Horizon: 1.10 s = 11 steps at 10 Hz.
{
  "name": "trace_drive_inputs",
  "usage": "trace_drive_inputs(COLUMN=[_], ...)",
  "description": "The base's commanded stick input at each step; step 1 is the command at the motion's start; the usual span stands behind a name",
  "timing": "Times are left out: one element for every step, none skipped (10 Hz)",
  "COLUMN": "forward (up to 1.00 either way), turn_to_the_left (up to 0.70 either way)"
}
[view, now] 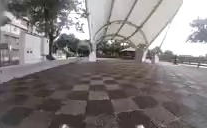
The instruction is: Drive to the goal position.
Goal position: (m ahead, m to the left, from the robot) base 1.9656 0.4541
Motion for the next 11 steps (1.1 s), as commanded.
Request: trace_drive_inputs(forward=[0.85,0.85,0.85,0.85,0.85,0.85,0.85,0.85,0.85,0.85,0.85], turn_to_the_left=[0.00,0.01,0.01,0.01,0.01,0.01,0.01,0.01,0.01,0.01,0.01])
